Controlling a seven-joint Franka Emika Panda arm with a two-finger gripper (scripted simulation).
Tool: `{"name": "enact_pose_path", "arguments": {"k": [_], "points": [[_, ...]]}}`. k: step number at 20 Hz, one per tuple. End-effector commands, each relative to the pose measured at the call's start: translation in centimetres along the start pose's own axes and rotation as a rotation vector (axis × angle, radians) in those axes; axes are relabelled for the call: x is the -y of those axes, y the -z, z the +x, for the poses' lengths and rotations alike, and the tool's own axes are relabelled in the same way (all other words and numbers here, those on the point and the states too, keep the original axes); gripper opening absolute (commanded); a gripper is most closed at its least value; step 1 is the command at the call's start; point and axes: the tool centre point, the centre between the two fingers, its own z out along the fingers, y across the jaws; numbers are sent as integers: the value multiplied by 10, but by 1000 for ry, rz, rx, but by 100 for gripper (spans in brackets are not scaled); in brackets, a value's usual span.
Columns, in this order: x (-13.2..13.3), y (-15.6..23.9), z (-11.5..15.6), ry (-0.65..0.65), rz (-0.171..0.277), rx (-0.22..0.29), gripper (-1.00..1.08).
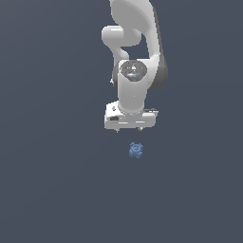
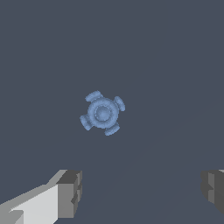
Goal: Pick up the object and move it to a goal position.
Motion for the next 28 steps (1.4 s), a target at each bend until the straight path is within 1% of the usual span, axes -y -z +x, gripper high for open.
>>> {"name": "enact_pose_path", "arguments": {"k": [1,8,20,28], "points": [[1,-2,1,-6,0,-1,100],[8,-15,11,-65,-2,-9,100],[29,-57,37,-233,-6,-33,100],[35,-68,43,-276,-7,-40,100]]}}
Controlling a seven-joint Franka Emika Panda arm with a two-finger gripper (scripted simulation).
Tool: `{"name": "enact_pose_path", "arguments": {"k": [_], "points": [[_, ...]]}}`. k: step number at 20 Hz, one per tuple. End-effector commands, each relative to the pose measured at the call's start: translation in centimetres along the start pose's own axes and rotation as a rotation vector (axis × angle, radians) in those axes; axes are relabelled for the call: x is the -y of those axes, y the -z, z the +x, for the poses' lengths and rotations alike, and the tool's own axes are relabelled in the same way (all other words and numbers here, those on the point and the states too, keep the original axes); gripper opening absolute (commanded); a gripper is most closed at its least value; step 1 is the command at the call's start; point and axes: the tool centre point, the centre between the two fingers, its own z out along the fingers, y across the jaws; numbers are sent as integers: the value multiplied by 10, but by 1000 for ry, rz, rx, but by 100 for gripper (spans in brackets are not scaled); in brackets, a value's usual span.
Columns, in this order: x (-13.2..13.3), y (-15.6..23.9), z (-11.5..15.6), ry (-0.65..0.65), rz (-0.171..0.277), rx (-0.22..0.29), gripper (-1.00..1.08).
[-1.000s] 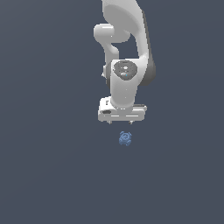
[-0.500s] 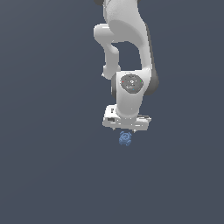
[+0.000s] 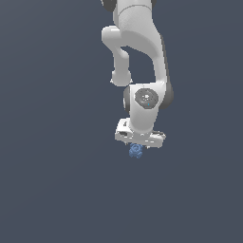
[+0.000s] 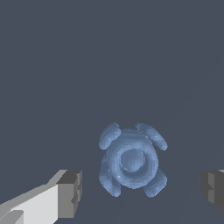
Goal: Pick up the object and move it to a goal position.
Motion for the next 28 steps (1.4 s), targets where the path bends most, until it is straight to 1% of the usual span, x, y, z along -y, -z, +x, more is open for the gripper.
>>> {"name": "enact_pose_path", "arguments": {"k": [1,6,14,19,20,28], "points": [[1,-1,1,-6,0,-2,100],[0,-7,0,-3,0,-1,100],[0,-45,-1,-6,0,-1,100],[1,-51,1,-6,0,-2,100],[1,-51,1,-6,0,-2,-100],[1,-51,1,-6,0,-2,-100]]}}
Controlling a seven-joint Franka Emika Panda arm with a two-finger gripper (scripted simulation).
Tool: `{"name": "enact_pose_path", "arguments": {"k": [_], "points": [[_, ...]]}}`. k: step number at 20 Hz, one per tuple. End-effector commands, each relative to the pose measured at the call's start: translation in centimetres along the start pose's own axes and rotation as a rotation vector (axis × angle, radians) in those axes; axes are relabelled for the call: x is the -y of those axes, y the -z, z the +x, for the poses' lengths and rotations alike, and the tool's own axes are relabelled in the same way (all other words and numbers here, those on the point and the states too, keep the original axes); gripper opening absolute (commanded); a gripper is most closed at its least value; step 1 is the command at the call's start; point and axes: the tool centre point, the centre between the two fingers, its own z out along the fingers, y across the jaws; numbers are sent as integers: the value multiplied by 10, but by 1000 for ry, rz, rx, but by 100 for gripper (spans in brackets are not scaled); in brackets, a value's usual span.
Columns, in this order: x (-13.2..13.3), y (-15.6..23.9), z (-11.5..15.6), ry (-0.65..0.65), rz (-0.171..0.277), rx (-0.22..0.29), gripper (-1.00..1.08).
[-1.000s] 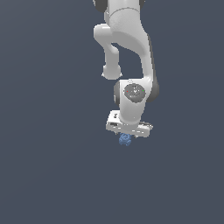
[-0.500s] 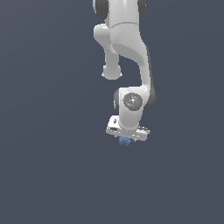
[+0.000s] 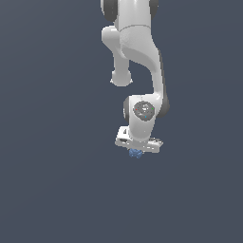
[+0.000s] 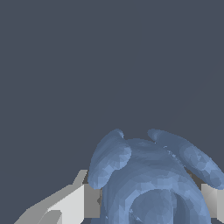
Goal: Pick up the object and move it to a goal position.
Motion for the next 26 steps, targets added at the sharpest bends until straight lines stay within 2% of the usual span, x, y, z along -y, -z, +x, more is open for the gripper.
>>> {"name": "enact_pose_path", "arguments": {"k": [1,8,14,20,26], "points": [[0,0,0,0,0,0,-100],[-1,9,-2,0,0,0,-100],[-3,35,-8,0,0,0,-100],[-6,82,-19,0,0,0,-100],[-11,147,-34,0,0,0,-100]]}}
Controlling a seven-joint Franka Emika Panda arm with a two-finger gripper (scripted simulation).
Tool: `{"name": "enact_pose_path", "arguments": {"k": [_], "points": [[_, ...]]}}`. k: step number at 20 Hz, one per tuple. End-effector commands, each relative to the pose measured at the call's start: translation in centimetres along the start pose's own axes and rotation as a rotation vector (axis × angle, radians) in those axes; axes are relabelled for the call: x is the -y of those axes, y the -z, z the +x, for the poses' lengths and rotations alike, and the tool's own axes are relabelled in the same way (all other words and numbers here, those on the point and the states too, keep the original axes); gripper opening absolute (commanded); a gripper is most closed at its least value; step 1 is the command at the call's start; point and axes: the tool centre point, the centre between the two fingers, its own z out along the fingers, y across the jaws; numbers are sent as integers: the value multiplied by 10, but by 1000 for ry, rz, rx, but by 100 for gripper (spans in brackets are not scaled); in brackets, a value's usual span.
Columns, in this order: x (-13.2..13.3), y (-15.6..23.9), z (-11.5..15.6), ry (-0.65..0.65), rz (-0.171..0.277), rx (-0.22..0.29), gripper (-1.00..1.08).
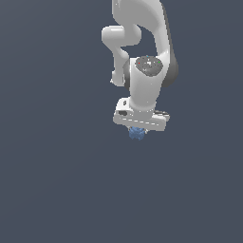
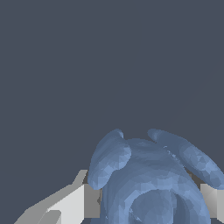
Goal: Pick up the object and move it to a goal position.
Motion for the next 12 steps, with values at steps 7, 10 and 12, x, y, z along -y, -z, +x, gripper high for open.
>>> {"name": "enact_pose_path", "arguments": {"k": [7,10,12], "points": [[-8,103,-23,0,0,-1,-100],[-10,139,-30,0,0,-1,-100],[-12,163,-35,0,0,-1,-100]]}}
